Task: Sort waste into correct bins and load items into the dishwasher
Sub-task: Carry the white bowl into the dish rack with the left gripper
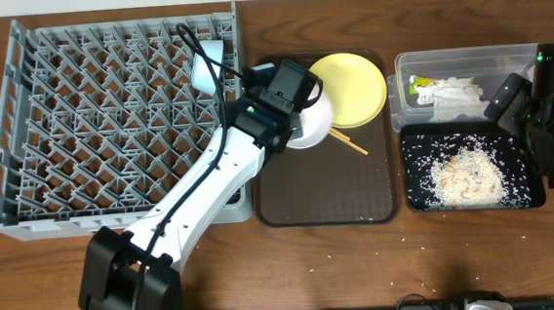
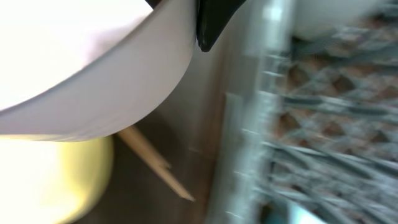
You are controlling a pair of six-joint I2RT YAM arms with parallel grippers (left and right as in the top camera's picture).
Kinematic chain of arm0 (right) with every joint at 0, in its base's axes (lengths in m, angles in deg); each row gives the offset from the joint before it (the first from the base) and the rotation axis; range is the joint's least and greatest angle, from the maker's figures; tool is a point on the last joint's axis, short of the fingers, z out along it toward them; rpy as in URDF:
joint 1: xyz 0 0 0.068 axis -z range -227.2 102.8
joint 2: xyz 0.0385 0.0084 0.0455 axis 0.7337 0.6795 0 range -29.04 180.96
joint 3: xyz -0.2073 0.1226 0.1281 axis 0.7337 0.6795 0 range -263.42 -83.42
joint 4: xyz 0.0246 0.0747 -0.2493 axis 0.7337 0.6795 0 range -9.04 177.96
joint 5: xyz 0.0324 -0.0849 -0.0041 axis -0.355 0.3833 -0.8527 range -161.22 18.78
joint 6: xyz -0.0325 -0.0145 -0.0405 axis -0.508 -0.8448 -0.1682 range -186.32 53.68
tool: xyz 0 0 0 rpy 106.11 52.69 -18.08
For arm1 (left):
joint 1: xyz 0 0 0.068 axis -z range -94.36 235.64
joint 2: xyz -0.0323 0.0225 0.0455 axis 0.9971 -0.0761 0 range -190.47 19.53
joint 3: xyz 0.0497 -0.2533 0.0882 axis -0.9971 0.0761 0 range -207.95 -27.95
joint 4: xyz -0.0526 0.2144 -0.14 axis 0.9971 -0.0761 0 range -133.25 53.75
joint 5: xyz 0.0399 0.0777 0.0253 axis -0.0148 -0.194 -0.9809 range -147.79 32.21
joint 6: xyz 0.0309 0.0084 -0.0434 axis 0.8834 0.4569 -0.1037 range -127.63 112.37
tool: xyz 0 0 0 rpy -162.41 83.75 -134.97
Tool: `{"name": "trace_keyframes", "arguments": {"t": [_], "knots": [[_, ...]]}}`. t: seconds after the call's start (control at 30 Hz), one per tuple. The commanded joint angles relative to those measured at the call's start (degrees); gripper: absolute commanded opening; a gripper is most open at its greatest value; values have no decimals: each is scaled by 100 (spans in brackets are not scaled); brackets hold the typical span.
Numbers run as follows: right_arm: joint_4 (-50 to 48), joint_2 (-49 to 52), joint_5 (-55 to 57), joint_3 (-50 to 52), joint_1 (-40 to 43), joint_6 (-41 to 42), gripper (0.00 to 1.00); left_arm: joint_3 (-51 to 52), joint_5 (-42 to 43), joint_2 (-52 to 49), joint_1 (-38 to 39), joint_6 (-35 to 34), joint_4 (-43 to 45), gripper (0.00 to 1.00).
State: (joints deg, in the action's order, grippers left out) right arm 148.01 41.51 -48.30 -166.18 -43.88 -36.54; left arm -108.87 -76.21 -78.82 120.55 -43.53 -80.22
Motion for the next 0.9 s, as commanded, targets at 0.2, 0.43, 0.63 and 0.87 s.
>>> {"name": "trace_keyframes", "arguments": {"t": [0.2, 0.43, 0.63, 0.87], "knots": [[7, -4, 59, -26, 20, 105, 99, -9, -3600, 190, -31, 850, -417, 7], [7, -4, 59, -26, 20, 105, 99, -7, -5121, 188, -76, 957, -420, 7], [7, -4, 59, -26, 20, 105, 99, -7, -5818, 92, -356, 953, -376, 7], [7, -4, 59, -26, 20, 105, 99, 24, -6319, -243, -507, 461, -315, 7]]}}
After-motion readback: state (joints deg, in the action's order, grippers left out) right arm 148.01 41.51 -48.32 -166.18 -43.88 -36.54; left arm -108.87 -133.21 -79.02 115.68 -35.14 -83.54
